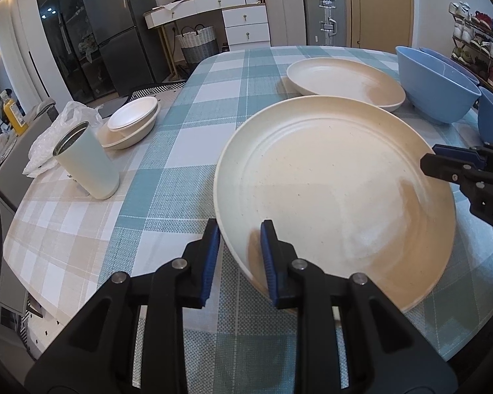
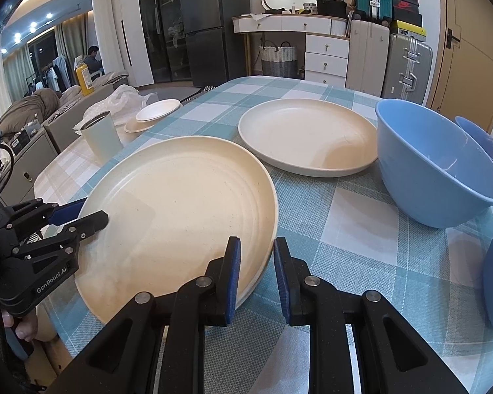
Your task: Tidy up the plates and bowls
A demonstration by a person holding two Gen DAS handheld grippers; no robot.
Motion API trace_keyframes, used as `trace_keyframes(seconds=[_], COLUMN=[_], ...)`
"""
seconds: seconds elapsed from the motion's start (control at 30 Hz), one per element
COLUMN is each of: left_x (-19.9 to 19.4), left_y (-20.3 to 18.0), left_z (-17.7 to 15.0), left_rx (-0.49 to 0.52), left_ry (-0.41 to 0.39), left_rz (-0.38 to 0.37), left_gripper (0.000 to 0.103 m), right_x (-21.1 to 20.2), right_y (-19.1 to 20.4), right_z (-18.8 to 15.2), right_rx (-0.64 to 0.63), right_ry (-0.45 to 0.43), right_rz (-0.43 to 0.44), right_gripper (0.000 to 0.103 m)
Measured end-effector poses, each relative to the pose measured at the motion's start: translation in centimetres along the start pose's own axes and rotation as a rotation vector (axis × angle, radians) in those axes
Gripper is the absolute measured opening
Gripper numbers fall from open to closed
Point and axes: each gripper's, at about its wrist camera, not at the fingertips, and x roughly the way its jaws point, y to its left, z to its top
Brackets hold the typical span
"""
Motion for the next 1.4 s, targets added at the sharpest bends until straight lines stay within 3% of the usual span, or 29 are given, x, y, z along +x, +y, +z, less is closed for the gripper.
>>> trace_keyframes(seconds=[0.07, 0.17, 0.23, 0.37, 0.43, 0.6, 0.7, 1.1, 1.17, 1.2, 1.23, 1.4], left_x=[0.0, -0.2, -0.7, -2.2, -2.9, -3.7, -3.7, -1.4, -0.9, -0.6, -0.3, 1.3], left_y=[0.1, 0.7, 0.9, 1.5, 1.6, 1.6, 1.4, 2.4, 2.6, 2.8, 2.9, 3.5], left_z=[0.0, 0.2, 0.5, 1.4, 2.2, 4.5, 6.0, 11.1, 11.8, 12.1, 12.4, 13.8], left_rx=[-0.004, -0.029, -0.038, -0.050, -0.050, -0.050, -0.045, -0.067, -0.071, -0.072, -0.076, -0.084], left_ry=[0.004, 0.006, -0.011, -0.061, -0.083, -0.097, -0.104, -0.099, -0.096, -0.094, -0.097, -0.091], left_rz=[-0.010, -0.046, -0.059, -0.069, -0.067, -0.085, -0.087, -0.140, -0.146, -0.146, -0.146, -0.160], left_gripper=[0.024, 0.035, 0.051, 0.072, 0.073, 0.076, 0.077, 0.084, 0.088, 0.098, 0.101, 0.101], right_x=[-0.1, -0.3, -0.7, -1.7, -2.4, -3.5, -4.0, -4.1, -3.8, -3.5, -3.2, -1.4], right_y=[-0.2, -0.5, -1.0, -2.0, -2.3, -2.6, -2.8, -3.9, -4.3, -4.5, -4.9, -5.9], right_z=[0.0, 0.1, 0.4, 1.3, 1.9, 3.2, 4.2, 7.1, 7.4, 7.5, 7.6, 7.6], right_rx=[0.003, -0.002, 0.006, 0.024, 0.038, 0.066, 0.091, 0.195, 0.223, 0.236, 0.254, 0.319], right_ry=[-0.001, -0.005, -0.016, -0.041, -0.057, -0.092, -0.114, -0.137, -0.135, -0.132, -0.126, -0.097], right_rz=[0.000, -0.001, 0.002, 0.014, 0.028, 0.048, 0.060, 0.058, 0.054, 0.048, 0.042, 0.031], right_gripper=[0.021, 0.023, 0.023, 0.028, 0.035, 0.069, 0.082, 0.095, 0.096, 0.096, 0.096, 0.096])
